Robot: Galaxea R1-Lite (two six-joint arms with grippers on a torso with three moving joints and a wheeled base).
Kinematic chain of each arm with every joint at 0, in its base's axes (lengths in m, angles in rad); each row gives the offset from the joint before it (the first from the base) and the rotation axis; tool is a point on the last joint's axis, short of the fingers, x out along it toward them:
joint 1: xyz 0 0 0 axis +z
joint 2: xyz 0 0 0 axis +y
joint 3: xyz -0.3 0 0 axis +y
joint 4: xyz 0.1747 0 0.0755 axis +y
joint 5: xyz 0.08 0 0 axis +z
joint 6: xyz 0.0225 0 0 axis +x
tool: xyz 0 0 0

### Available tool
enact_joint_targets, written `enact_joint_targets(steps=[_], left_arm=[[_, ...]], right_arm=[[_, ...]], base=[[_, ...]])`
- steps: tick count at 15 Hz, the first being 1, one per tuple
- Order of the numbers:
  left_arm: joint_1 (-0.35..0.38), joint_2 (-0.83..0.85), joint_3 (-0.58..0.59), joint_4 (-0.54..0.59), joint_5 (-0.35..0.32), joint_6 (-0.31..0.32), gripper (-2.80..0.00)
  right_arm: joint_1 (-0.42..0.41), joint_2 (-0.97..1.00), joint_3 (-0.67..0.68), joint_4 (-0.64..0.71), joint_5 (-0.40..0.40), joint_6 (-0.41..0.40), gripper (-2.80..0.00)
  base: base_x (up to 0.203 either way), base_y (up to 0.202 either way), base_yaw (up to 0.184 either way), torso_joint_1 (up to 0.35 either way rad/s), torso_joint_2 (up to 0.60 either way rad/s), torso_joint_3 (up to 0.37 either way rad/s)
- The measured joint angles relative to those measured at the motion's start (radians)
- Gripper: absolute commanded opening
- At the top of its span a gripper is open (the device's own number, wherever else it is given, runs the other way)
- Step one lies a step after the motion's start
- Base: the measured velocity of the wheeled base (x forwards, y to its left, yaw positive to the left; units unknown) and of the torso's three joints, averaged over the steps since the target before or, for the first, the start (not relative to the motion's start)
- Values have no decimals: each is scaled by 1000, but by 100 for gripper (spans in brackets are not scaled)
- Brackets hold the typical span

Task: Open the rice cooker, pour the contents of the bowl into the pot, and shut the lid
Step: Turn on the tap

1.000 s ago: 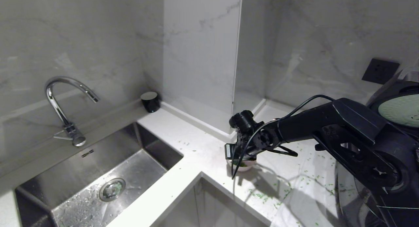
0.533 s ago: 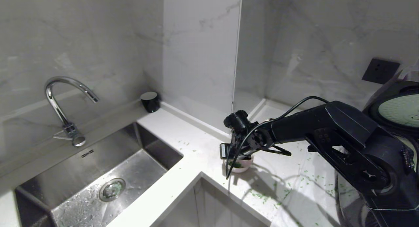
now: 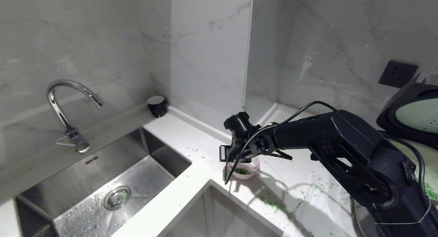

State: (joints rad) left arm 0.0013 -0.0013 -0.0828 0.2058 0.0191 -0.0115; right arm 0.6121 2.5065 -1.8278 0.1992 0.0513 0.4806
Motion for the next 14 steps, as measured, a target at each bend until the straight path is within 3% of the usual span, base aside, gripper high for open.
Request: enact_joint_targets(steps=[4,10,14], left_arm=[[0,0,0,0,0,0,-280],[0,0,0,0,0,0,-280],[0,0,0,0,0,0,-280]], right_arm=[[12,-3,-11,8,-7,10,-280],[-60,-60,27,105,-65,7,-280],[-54,-36,40,115,-65,2,-280]], base=[[0,0,0,0,0,0],[0,0,0,0,0,0],[0,0,0,0,0,0]])
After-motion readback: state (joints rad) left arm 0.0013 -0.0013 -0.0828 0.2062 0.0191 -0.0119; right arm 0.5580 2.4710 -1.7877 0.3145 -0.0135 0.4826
